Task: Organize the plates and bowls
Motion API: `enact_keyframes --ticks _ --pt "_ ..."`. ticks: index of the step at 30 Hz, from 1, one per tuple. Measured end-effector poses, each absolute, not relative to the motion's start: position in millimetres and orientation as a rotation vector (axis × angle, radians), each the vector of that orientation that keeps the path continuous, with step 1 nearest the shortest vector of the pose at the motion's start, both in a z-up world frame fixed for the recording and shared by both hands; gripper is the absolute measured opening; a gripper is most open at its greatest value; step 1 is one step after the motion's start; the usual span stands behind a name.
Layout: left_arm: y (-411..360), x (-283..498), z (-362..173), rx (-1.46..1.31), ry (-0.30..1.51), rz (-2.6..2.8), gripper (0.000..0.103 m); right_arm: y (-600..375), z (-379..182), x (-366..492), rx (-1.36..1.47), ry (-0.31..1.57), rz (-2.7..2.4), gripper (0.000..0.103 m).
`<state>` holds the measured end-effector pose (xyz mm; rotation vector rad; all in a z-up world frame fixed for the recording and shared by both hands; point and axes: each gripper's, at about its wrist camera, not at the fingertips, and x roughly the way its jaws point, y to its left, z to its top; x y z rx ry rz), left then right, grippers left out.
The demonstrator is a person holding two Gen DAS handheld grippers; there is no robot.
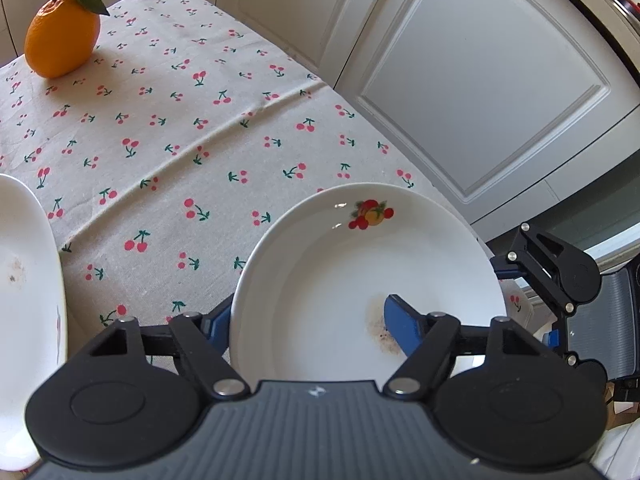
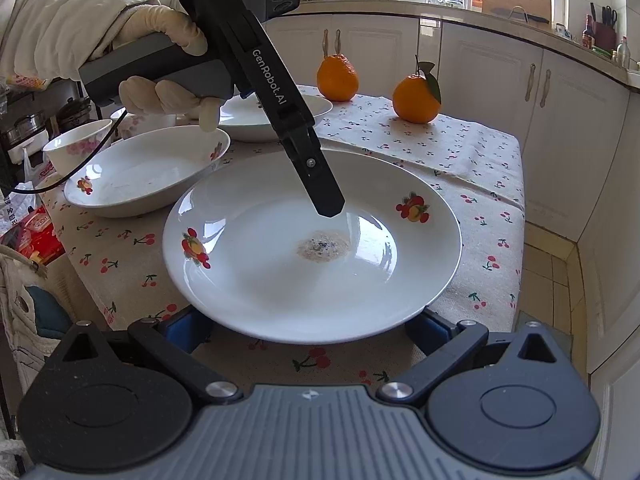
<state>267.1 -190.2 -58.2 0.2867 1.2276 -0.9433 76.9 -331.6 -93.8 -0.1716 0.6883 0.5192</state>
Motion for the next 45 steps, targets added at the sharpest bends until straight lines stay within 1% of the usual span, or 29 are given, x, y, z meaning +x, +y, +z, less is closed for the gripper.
enact_keyframes --ticks 9,20,32,45 --pt "-191 264 -58 0.296 1.213 -0.933 0.075 -330 -92 79 -0.168 0.707 0.513 0.103" --pt "-192 263 -41 0.29 1.167 -0.931 0.075 -333 -80 85 -0.193 0.7 0.522 0.103" --pt "-206 296 -37 0.268 1.123 -0.918 0.075 -351 -72 121 -0.239 0.692 0.535 0.103" --pt "-223 333 -56 0.265 1.103 -0.882 0.074 -365 -80 155 -0.236 0.695 0.511 0.103"
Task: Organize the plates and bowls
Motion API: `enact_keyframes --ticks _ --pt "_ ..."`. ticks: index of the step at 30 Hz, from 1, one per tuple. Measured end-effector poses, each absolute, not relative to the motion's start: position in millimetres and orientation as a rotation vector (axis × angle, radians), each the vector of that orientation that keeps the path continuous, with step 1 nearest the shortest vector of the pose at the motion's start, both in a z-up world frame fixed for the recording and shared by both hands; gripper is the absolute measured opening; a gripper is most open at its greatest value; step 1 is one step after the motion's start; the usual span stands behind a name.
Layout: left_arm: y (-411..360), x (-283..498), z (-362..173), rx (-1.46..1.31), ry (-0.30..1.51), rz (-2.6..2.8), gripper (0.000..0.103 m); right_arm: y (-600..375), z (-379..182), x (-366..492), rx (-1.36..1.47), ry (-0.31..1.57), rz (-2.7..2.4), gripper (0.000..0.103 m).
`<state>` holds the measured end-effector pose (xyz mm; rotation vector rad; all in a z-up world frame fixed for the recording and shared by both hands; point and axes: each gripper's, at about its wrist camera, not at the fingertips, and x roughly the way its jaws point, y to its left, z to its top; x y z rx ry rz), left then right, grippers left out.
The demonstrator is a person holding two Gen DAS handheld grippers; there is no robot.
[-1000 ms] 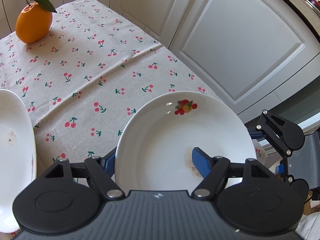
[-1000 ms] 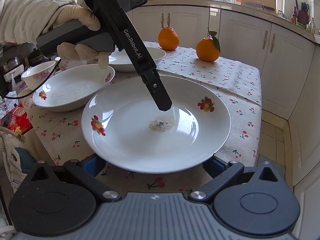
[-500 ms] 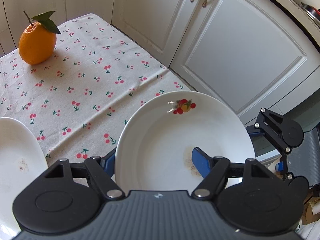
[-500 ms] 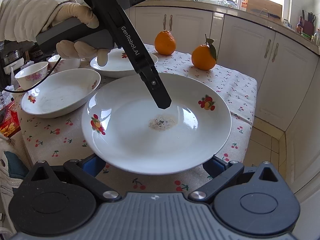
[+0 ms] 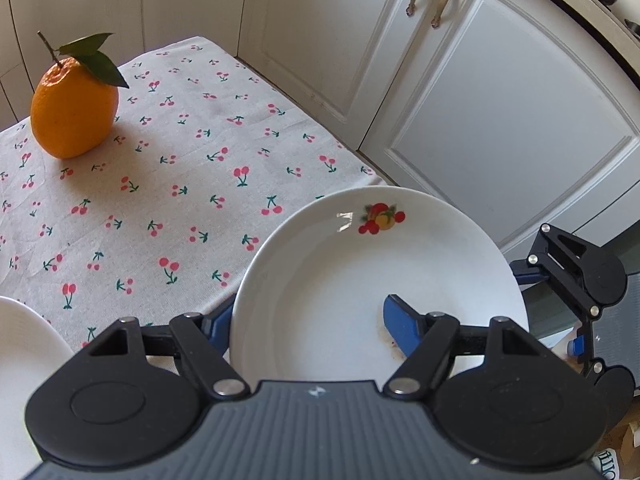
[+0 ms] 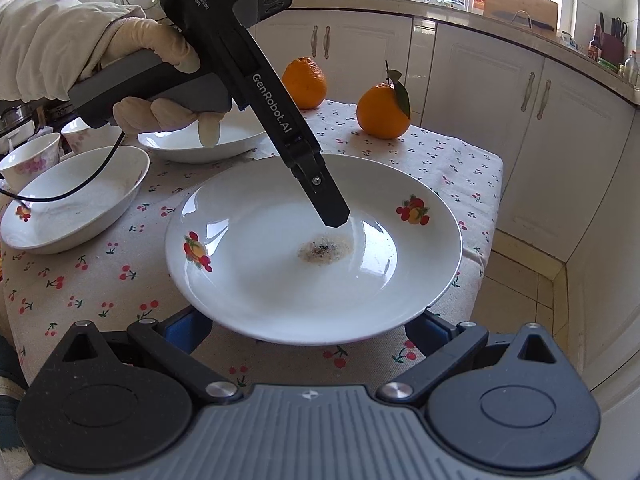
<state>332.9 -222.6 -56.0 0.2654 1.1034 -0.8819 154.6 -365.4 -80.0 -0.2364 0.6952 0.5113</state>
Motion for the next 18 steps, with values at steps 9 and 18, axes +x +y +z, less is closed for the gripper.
enact_keyframes --ticks 9,18 --pt "-229.3 340.9 -64.0 0.26 1.099 -0.87 0.074 -368.3 -86.7 164.0 -0.216 0.719 0.495 0.103" --pt "-231.0 339.3 -62.3 0.279 1.08 -0.86 0.076 -370.2 -87.4 164.6 -0.194 0.728 0.488 0.103"
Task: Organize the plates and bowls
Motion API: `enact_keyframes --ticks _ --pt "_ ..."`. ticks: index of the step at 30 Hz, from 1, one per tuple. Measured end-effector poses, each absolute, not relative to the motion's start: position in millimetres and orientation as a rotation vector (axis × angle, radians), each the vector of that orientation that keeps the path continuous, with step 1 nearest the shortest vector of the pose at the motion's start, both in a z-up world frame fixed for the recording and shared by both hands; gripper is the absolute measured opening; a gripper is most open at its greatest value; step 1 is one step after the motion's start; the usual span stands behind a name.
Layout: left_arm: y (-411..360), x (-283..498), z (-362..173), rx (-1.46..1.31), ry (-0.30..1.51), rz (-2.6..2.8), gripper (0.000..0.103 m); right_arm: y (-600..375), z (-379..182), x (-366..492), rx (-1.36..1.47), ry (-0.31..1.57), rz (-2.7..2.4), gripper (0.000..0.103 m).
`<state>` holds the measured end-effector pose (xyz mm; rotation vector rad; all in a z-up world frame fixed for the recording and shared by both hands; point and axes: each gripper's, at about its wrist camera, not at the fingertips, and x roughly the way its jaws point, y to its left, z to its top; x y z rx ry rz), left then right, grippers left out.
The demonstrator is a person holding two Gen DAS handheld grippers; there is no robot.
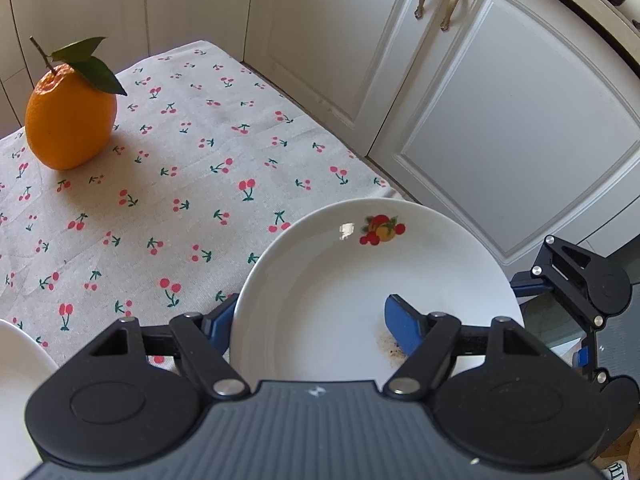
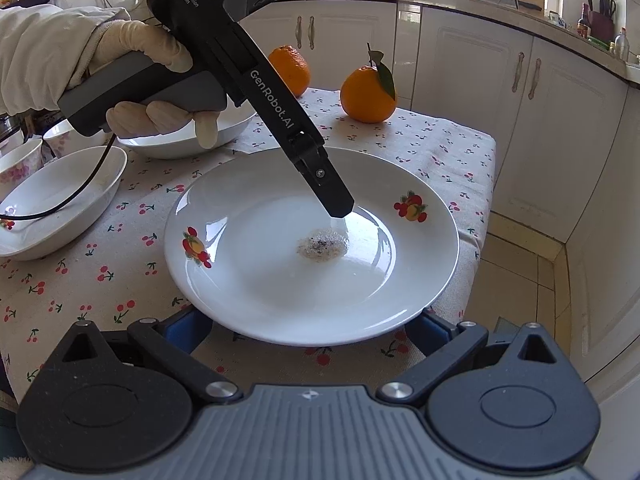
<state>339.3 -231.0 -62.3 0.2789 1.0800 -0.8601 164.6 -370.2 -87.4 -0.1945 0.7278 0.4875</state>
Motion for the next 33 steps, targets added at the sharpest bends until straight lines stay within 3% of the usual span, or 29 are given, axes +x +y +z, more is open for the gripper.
enact_keyframes --ticks 21,33 --pt "-177 239 24 0.249 0.881 -0.734 0.086 -338 -43 85 -0.118 0.586 0.406 0.103" --pt "-131 158 8 0.283 0.851 -0.632 0.086 -304 -45 57 -0.119 0.566 0.499 0.103"
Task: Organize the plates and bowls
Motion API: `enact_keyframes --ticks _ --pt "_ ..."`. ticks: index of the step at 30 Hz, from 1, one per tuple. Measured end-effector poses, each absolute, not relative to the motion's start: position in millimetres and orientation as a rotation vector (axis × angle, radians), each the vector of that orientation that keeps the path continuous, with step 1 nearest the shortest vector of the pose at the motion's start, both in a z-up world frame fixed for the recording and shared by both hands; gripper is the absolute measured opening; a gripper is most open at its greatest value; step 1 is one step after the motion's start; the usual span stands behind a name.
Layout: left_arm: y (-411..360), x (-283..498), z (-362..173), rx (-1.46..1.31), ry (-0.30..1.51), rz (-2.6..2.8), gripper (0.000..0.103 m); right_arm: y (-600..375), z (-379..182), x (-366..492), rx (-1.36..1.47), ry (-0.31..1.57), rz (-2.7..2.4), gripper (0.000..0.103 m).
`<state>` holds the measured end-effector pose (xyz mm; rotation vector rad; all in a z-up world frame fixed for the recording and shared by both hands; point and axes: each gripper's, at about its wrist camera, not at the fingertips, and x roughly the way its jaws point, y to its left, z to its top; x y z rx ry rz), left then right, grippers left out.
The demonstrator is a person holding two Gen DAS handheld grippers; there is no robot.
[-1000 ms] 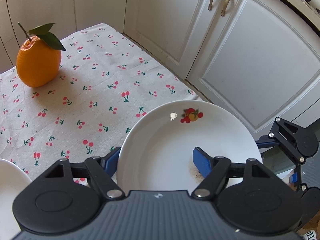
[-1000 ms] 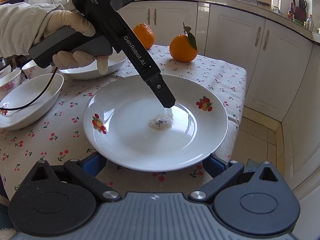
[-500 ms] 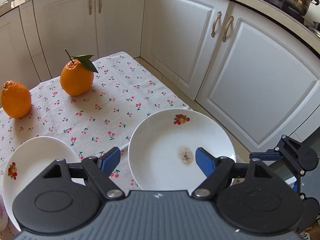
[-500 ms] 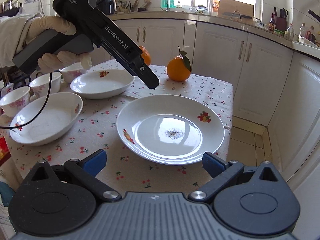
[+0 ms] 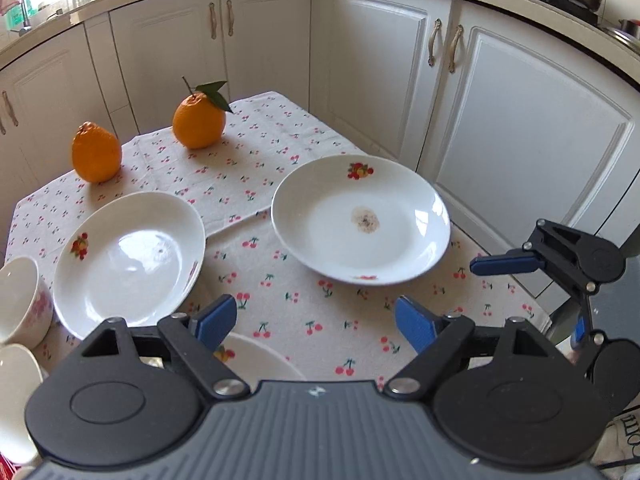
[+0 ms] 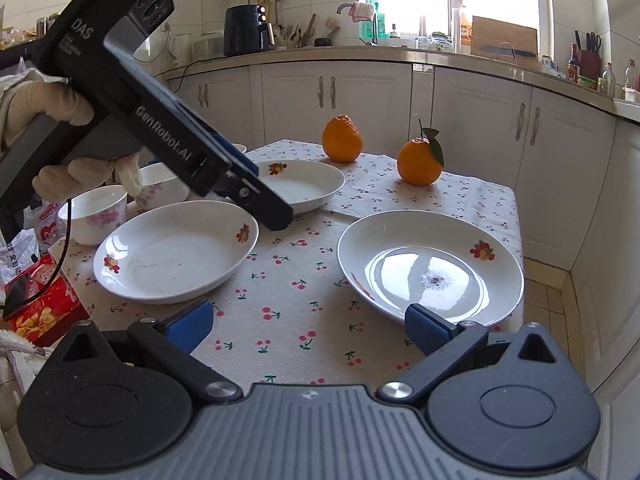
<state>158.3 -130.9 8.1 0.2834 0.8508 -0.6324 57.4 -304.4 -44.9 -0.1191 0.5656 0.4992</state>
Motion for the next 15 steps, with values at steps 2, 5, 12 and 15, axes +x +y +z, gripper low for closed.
enact_keyframes --ticks 2,5,12,15 --pt "-121 150 3 0.282 0.861 -0.609 0.087 -302 -48 57 -0.118 0.573 0.513 0.103" --pt "-104 139 -2 0.275 0.859 -0.575 0.087 -296 -54 58 -0.116 0.589 0.533 0.103" --pt "-68 128 -7 0.247 0.862 -0.498 0.087 -270 -66 60 -0.164 0.621 0.599 0.103" --pt "-56 127 -8 0.249 0.861 -0.471 0.087 -261 -70 63 -0.16 0.645 0.623 0.103"
